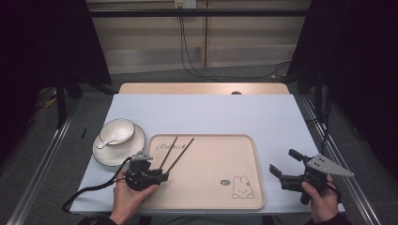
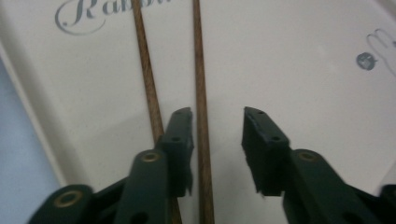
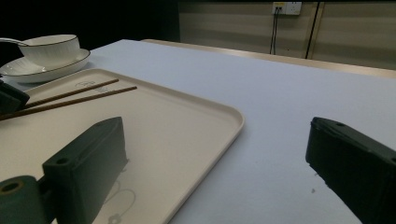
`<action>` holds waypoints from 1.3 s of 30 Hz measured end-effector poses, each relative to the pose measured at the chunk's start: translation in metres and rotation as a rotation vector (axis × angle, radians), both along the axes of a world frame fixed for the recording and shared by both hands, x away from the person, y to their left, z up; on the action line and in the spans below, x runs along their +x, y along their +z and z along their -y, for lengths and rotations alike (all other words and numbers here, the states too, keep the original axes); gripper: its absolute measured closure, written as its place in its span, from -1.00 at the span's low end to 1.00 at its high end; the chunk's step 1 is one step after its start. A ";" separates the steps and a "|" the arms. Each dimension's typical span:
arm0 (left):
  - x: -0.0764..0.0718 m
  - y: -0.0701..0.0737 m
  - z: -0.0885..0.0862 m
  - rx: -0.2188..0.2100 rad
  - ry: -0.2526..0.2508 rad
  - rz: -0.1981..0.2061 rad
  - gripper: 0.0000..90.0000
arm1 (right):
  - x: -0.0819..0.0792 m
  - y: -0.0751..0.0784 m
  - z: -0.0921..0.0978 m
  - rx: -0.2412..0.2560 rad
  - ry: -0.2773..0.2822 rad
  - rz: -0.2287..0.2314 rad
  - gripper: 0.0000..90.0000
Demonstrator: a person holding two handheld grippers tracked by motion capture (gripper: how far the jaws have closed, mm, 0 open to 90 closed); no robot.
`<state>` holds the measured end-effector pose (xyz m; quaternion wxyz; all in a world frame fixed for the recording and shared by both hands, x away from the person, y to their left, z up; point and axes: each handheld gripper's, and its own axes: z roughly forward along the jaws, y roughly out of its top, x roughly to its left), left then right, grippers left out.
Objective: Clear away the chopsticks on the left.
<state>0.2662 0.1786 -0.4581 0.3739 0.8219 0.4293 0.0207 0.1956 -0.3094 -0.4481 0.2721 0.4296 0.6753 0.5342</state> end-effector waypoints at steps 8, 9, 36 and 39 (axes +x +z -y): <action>-0.001 0.012 -0.009 -0.034 -0.059 0.124 -0.32 | 0.000 0.000 0.000 -0.001 -0.001 0.004 -0.90; -0.002 0.015 -0.012 -0.029 -0.060 0.155 -0.41 | 0.000 0.000 0.001 -0.002 -0.003 0.006 -0.90; -0.027 0.024 -0.116 -0.214 0.119 0.441 -0.96 | 0.000 0.000 0.001 -0.002 -0.013 0.008 -0.90; -0.027 0.025 -0.116 -0.221 0.120 0.445 -0.96 | 0.001 -0.001 0.001 -0.010 -0.013 0.004 -0.92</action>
